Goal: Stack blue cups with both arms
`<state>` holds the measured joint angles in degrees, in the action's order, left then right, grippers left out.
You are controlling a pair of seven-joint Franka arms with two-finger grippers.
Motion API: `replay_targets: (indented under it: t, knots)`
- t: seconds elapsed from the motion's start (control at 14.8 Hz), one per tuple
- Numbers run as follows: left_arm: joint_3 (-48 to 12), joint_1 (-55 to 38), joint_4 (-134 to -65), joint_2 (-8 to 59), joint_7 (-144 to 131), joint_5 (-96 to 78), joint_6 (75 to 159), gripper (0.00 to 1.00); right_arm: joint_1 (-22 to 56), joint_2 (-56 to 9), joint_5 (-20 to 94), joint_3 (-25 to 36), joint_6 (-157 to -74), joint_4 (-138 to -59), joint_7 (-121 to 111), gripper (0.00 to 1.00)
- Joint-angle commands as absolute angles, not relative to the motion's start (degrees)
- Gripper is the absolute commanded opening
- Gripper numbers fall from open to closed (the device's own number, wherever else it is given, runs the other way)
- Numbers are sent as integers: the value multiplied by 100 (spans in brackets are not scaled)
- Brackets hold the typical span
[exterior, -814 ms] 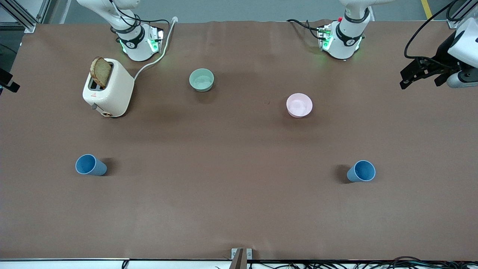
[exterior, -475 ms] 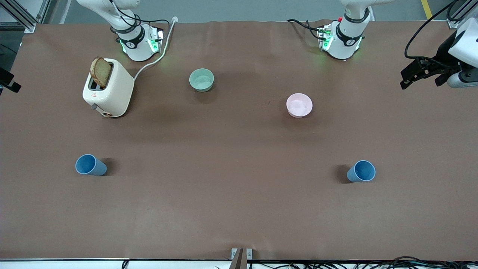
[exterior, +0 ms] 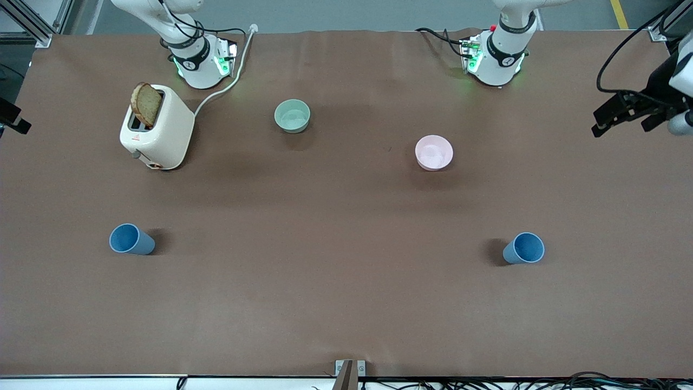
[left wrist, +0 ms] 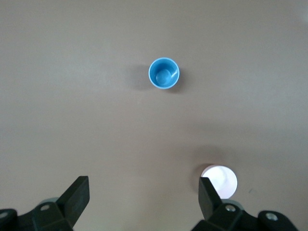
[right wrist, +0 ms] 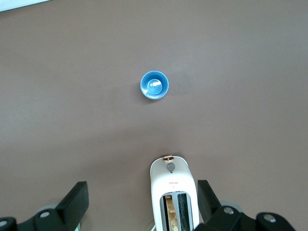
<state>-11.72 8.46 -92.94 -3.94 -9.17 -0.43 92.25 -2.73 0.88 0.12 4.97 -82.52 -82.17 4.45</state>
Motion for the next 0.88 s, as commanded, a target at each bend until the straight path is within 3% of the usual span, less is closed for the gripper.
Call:
replay_targets:
  t: [0.0, 0.34, 0.68, 0.81]
  knots:
    - [-1178, 861, -9281, 60, -993, -35, 9648, 100, -298, -166, -88, 518, -8261, -8130, 422, 100]
    - [-1195, 976, -9799, 850, -993, 455, 11098, 100, -711, -1184, -9, 545, -9181, -8305, -788, 100]
    - [-1204, 1046, -9747, 2239, -1002, 650, 12355, 100, -809, -1774, -9, 554, -11746, -9692, -1204, 100]
    - [-1204, 1090, -9651, 2687, -993, 659, 12620, 100, -809, -2221, -9, 545, -12302, -9869, -1213, 100]
